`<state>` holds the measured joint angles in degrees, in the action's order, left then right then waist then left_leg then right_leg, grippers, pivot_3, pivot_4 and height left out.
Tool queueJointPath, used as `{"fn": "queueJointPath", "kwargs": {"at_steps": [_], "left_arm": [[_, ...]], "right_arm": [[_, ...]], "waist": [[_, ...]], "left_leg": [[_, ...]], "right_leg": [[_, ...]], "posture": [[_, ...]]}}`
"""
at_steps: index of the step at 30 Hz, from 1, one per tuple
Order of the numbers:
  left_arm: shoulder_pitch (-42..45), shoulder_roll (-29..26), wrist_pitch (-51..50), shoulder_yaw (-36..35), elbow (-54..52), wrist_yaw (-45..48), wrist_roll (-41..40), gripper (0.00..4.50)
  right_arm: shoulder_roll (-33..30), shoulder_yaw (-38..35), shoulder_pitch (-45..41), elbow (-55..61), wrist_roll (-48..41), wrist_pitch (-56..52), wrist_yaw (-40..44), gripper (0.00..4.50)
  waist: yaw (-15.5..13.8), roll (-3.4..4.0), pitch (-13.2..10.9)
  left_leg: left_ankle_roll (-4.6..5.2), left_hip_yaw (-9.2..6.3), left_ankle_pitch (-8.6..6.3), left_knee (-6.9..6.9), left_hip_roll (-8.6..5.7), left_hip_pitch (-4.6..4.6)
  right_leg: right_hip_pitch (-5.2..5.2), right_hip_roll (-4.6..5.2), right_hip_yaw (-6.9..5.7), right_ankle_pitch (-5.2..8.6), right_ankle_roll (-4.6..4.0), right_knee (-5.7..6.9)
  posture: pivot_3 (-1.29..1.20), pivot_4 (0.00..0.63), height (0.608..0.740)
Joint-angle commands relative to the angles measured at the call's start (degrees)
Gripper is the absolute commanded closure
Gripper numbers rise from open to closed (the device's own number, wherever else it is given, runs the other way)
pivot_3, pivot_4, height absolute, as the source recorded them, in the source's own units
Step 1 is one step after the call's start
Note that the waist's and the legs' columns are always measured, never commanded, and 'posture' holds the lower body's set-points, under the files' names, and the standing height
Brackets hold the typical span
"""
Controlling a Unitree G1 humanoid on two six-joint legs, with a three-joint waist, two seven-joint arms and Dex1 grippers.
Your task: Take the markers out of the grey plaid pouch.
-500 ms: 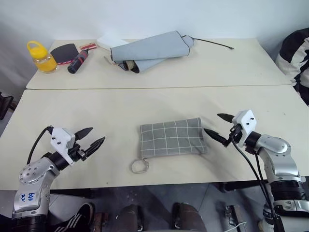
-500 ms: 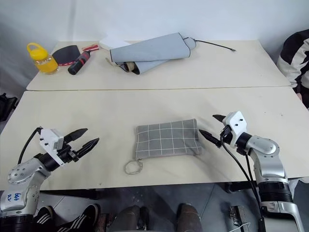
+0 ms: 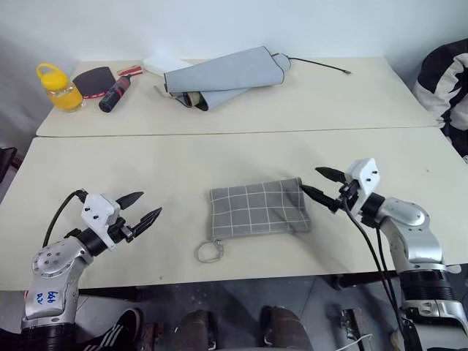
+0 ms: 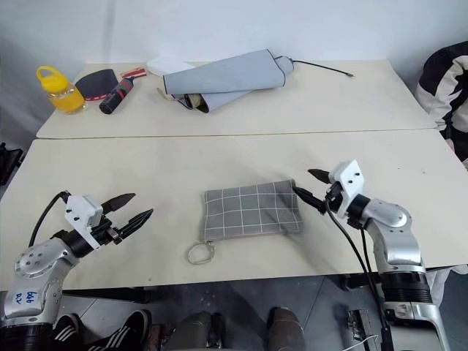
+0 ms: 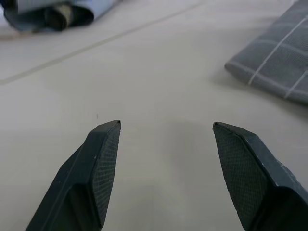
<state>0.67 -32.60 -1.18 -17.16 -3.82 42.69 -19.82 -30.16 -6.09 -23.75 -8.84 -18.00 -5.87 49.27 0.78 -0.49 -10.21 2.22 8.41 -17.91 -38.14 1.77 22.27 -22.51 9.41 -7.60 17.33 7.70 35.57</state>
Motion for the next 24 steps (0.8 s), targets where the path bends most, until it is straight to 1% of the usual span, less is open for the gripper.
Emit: {"fn": "queueJointPath", "kwargs": {"at_steps": [1,2,5,6,10,15,21,24], "left_arm": [[0.66,0.21,3.27,0.81,-0.51,0.95,0.3,1.25],[0.84,0.33,4.38,1.12,-0.27,1.05,0.74,1.25],[1.27,0.31,6.3,2.07,0.06,1.09,1.75,1.25],[1.36,0.12,7.33,2.48,0.21,1.23,2.41,1.25],[2.32,-0.88,14.45,4.35,2.07,2.5,6.05,1.25],[4.68,-1.34,20.12,7.42,4.4,3.59,9.18,1.25],[9.01,0.1,26.35,13.79,8.51,3.69,14.3,1.25],[11.88,1.33,27.95,16.18,10.92,3.48,14.97,1.25]], "right_arm": [[3.13,2.33,-1.99,2.13,0.44,-0.03,-2.1,2.76],[3.92,3.33,-2.53,1.34,1.55,0.46,-2.6,3.16],[5.17,6.06,-3.82,-1.73,5.58,2.7,-4.24,4.2],[5.37,6.41,-4.02,-2.35,6.1,3.06,-4.51,4.46],[5.89,6.05,-4.12,-4.85,7.22,4.83,-6.3,4.46],[3.42,7.85,-2.13,-4.91,9.3,6.4,-4.14,4.46],[3.32,8.3,-1.3,-4.83,9.82,6.64,-3.48,4.46],[3.52,8.38,-1.29,-4.43,9.85,6.43,-3.51,4.46]], "waist": [[0.3,0.0,0.0],[0.35,0.0,0.0],[0.48,0.0,0.0],[0.5,0.0,0.0],[0.8,0.0,0.0],[0.84,0.0,0.0],[0.85,0.0,0.0],[0.84,0.0,0.0]], "left_leg": [[0.0,0.0,0.0,0.01,0.0,0.0],[0.0,-0.01,0.0,0.02,0.0,0.0],[0.0,-0.02,0.0,0.02,-0.03,0.01],[0.0,-0.02,0.0,0.02,-0.05,0.02],[0.0,-0.02,0.0,0.04,-0.05,0.02],[0.0,-0.01,0.0,0.04,-0.02,0.02],[0.01,0.0,0.0,0.03,-0.03,0.02],[0.01,0.01,0.0,0.02,-0.03,0.02]], "right_leg": [[0.0,0.0,0.0,0.0,0.0,0.0],[0.0,0.0,-0.01,0.0,0.0,0.02],[-0.01,0.01,-0.03,0.0,0.0,0.03],[-0.01,0.01,-0.03,0.0,0.0,0.03],[-0.01,0.01,-0.05,0.0,0.0,0.03],[-0.02,-0.02,-0.05,0.0,0.0,0.03],[-0.02,-0.02,-0.06,0.0,0.01,0.03],[-0.02,-0.02,-0.05,0.0,0.01,0.04]], "posture": [[0.0,0.15,0.74],[0.0,0.15,0.74],[0.0,0.15,0.74],[0.0,0.15,0.74],[0.0,0.15,0.74],[0.0,0.15,0.74],[0.0,0.15,0.74],[0.0,0.15,0.74]]}}
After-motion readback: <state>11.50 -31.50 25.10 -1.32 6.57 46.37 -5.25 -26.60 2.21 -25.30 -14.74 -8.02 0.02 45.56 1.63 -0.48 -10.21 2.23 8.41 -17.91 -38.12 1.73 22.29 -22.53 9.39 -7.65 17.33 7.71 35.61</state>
